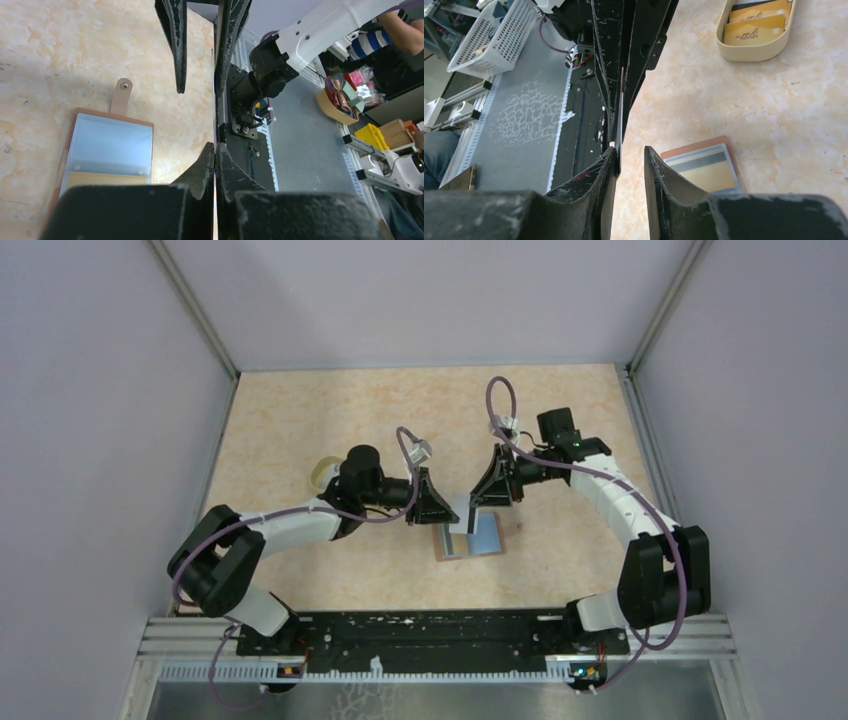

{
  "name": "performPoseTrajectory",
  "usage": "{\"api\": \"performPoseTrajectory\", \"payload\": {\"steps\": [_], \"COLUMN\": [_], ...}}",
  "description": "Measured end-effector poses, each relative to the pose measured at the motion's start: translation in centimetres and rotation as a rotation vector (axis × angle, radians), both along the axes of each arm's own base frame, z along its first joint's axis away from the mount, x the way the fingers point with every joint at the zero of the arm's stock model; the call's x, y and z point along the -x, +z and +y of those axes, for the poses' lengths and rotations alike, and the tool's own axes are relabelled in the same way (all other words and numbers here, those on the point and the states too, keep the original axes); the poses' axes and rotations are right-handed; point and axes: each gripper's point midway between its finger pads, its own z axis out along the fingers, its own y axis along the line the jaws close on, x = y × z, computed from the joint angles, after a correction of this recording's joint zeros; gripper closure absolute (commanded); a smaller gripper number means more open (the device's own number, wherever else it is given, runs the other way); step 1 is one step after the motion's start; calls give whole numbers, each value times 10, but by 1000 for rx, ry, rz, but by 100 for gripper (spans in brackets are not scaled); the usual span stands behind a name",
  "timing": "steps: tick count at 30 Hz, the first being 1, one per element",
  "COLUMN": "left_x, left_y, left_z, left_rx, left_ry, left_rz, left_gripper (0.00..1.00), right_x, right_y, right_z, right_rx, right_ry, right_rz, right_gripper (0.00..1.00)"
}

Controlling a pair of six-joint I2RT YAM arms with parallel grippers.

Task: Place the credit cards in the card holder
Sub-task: Insert the credit card into the card holder.

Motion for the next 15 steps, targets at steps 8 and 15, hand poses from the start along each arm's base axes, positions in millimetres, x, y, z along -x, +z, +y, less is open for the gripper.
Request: {"api": "performPoseTrajectory", "payload": {"steps": [8,15], "left_x": [1,-4], "left_y": [-14,-24], "left_z": [3,31], "left_rx": [-67,-84], "left_ry": [-7,186], "left_rz": [10,21], "left_gripper": [64,25], "right_x": [14,1], "right_y": [-11,-15], "right_z": [-2,-8], "right_rx": [37,37], "right_ry": [27,-32], "right_rz": [23,32], "right_gripper": [100,100]}}
